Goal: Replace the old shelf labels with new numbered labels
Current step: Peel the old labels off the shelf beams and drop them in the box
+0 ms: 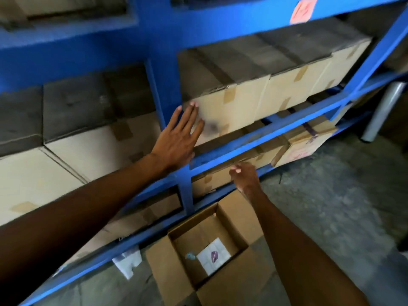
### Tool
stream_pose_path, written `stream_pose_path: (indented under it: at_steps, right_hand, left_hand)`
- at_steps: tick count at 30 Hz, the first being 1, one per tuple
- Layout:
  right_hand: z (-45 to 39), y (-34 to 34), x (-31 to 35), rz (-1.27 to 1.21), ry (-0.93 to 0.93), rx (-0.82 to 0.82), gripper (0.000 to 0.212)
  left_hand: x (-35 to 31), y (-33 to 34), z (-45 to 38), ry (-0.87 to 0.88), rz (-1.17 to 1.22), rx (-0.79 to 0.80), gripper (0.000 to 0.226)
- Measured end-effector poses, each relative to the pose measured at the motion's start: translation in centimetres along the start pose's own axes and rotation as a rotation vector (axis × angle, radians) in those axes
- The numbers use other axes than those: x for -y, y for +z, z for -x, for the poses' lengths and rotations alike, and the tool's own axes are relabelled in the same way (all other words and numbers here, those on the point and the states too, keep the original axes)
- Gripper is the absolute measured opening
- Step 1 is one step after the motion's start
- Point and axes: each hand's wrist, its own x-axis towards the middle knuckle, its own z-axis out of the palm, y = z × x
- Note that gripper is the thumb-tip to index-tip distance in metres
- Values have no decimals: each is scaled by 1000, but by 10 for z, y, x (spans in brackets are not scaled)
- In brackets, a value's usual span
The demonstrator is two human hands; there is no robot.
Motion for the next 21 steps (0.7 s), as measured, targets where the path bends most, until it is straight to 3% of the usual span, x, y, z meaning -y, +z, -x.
stream_pose_path:
  at_steps: [5,11,13,21]
  right_hand:
    - [-33,-112,105,-185,-233,-355,20]
    - [-60,-205,175,-220,-377,-677,28]
    - [-73,-224,184,-216,-353,-729,33]
    - [-116,-237,188,-17,-205,-675,38]
  left_hand:
    - [31,-77,-66,-52,-35,-263,85]
    - [58,-119,-126,-81,-109,-265,65]
    - [65,-118,-134,-61,-115,-174,68]
    - [69,-111,-129,-17,-131,-179,117]
